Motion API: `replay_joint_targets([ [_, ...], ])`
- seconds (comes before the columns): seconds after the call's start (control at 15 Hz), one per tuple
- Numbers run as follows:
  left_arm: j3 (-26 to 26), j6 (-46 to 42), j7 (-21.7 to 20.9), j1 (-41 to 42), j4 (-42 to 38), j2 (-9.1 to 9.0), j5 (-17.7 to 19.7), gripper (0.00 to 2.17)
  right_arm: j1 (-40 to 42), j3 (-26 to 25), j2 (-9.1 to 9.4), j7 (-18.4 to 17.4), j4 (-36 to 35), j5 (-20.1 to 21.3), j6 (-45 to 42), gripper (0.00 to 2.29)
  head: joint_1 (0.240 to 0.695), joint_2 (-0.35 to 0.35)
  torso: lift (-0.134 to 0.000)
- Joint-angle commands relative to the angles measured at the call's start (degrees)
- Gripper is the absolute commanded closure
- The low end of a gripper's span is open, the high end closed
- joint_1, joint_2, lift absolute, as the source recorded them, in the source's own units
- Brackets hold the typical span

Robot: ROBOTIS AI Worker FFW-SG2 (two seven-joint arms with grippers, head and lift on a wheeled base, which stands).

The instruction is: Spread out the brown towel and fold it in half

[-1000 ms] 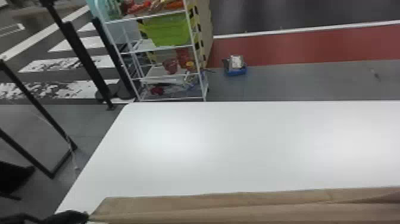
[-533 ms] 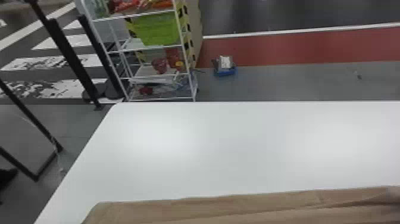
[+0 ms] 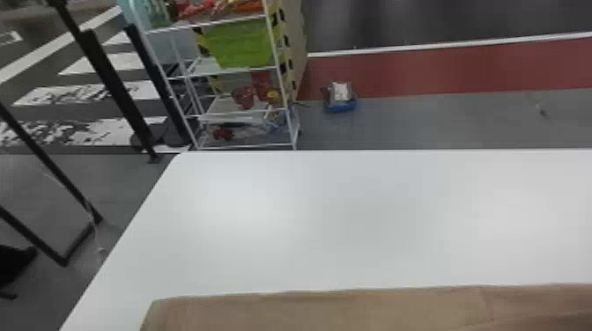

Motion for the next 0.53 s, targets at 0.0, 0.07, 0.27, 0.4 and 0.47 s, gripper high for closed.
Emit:
replay_joint_targets([
  [0.0,-0.16,1.86,-0.6,0.27,-0.73,-0.12,-0.45,0.06,-1.48,-2.16,0.09,-0.22,0.65,-0.93,0.74,0.23,0.695,0.223,-0.124],
  [0.07,-0.16,1.86,-0.6,0.27,-0.82,-0.21,-0.72,0.06,-1.92,-3.22,0.09,-0.22,1.17,-2.07,0.91,0.2,0.695,0.208,-0.124],
  [0.27,0.9,1.69,-0.56,0.27,-1.52,-0.12,-0.36,0.07,-2.44,-6.47,0.27,3.29,1.26,-8.93,3.9,0.18,0.695,0.168,-0.124],
  [0.4,1.42,1.69,-0.38,0.27,-1.78,-0.21,0.16,0.08,-0.95,-7.26,0.53,3.74,1.17,-10.16,2.5,0.18,0.695,0.163,-0.124],
  [0.47,1.42,1.69,-0.21,0.09,-1.78,-0.21,0.43,0.08,0.55,-7.26,0.53,3.74,1.26,-9.55,0.91,0.18,0.695,0.163,-0.124],
])
